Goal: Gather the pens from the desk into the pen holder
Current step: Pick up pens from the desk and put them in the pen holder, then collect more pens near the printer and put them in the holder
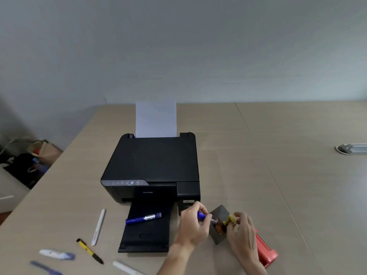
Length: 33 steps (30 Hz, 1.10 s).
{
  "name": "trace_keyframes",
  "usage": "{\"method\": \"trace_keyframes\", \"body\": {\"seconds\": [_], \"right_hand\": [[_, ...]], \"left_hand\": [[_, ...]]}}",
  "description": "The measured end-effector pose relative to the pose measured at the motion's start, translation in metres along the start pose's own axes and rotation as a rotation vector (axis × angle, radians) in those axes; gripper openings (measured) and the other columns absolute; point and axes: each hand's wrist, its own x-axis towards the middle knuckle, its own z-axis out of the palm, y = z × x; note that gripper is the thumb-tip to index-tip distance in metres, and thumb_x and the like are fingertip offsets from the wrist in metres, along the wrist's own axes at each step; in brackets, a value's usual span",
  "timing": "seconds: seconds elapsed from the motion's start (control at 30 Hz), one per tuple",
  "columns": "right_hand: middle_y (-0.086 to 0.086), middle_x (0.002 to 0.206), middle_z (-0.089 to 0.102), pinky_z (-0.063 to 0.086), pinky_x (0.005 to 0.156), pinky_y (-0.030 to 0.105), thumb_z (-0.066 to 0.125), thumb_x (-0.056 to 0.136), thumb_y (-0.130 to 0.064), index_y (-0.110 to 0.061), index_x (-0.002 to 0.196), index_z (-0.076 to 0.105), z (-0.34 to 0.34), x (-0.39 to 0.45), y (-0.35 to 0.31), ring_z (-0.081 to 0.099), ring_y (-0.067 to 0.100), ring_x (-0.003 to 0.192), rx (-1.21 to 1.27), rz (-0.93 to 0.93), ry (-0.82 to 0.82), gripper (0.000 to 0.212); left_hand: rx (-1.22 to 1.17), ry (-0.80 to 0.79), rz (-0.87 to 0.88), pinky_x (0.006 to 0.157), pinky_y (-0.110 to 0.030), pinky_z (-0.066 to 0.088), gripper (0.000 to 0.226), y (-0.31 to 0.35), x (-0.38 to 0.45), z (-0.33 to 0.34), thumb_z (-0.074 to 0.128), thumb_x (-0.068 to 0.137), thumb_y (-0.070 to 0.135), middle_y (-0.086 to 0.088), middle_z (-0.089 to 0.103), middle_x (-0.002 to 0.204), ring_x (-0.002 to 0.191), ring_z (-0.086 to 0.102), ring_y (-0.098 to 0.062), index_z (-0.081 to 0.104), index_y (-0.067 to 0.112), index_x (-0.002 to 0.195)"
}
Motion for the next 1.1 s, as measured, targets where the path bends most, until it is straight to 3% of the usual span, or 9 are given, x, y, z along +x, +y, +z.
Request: {"method": "trace_keyframes", "body": {"seconds": [0.1,0.2,0.33,0.4,0.53,0.67,0.87,0.93,1.1], "right_hand": [[0.001,0.080,0.056,0.038,0.064,0.030,0.064,0.076,-0.001,-0.019,0.093,0.053,-0.016,-0.004,0.019,0.054,0.018,0.072,-0.031,0.000,-0.060,0.027],[0.000,0.059,0.060,0.038,0.055,0.029,0.065,0.074,0.004,-0.019,0.069,0.054,-0.026,0.000,0.032,0.055,0.015,0.060,-0.004,0.037,-0.029,0.026],[0.007,0.053,0.057,0.041,0.059,0.037,0.065,0.077,0.004,-0.019,0.054,0.055,-0.035,0.004,0.052,0.051,0.029,0.055,-0.041,0.145,0.039,0.034],[0.008,0.053,0.057,0.045,0.059,0.037,0.068,0.073,0.004,-0.019,0.056,0.058,-0.036,-0.004,0.059,0.049,0.029,0.055,-0.091,0.147,0.028,0.031],[-0.002,0.046,0.056,0.048,0.049,0.031,0.071,0.067,-0.003,-0.025,0.050,0.049,-0.031,-0.020,0.068,0.057,0.019,0.047,-0.234,0.014,-0.189,0.036],[0.003,0.070,0.066,0.046,0.061,0.035,0.061,0.084,-0.022,-0.019,0.076,0.061,-0.020,-0.002,0.038,0.065,0.029,0.080,-0.306,-0.032,-0.267,0.008],[-0.001,0.071,0.053,0.040,0.055,0.034,0.052,0.091,-0.016,-0.020,0.071,0.046,0.003,0.049,-0.040,0.051,0.022,0.062,-0.266,-0.288,-0.148,0.022],[0.002,0.085,0.055,0.046,0.068,0.034,0.058,0.087,-0.007,-0.015,0.084,0.057,0.009,0.066,-0.062,0.055,0.023,0.075,-0.244,-0.383,-0.062,0.009],[0.014,0.135,0.047,0.040,0.103,0.044,0.055,0.082,0.002,-0.008,0.127,0.050,0.019,0.112,-0.118,0.046,0.031,0.123,-0.325,-0.430,-0.014,0.047]], "left_hand": [[0.028,-0.068,-0.139,0.058,-0.009,0.049,0.016,0.001,0.001,0.024,0.069,0.085,0.035,0.015,0.060,0.072,0.067,0.062,0.000,0.053,0.032,0.082],[0.026,-0.129,-0.224,0.064,-0.016,0.056,0.020,0.003,0.010,0.037,0.070,0.083,0.042,0.014,0.063,0.081,0.074,0.064,-0.001,0.053,0.034,0.092],[-0.031,-0.195,-0.261,0.071,-0.024,0.059,0.034,0.008,0.029,0.049,0.073,0.079,0.043,0.010,0.068,0.088,0.079,0.066,-0.003,0.055,0.032,0.106],[-0.054,-0.209,-0.237,0.066,-0.019,0.057,0.032,0.011,0.033,0.050,0.070,0.081,0.044,0.014,0.066,0.083,0.069,0.063,0.002,0.055,0.032,0.106],[-0.005,-0.210,-0.102,0.054,-0.008,0.048,0.010,0.007,0.029,0.039,0.058,0.090,0.041,0.018,0.059,0.071,0.060,0.060,0.004,0.058,0.031,0.092],[0.113,-0.197,-0.023,0.052,-0.012,0.043,0.015,0.002,0.043,0.011,0.054,0.091,0.028,0.014,0.057,0.064,0.056,0.056,-0.003,0.056,0.026,0.077],[0.401,-0.227,-0.068,0.072,-0.028,0.060,0.007,-0.019,0.055,-0.046,0.061,0.091,0.026,0.013,0.063,0.083,0.076,0.061,-0.003,0.067,0.024,0.088],[0.451,-0.231,-0.106,0.080,-0.027,0.060,0.010,-0.022,0.056,-0.064,0.065,0.091,0.024,0.008,0.069,0.096,0.086,0.066,-0.006,0.073,0.022,0.096],[0.572,-0.245,-0.089,0.098,-0.030,0.053,0.026,-0.014,0.064,-0.091,0.061,0.094,0.016,0.004,0.063,0.125,0.110,0.064,-0.014,0.067,0.020,0.119]]}}
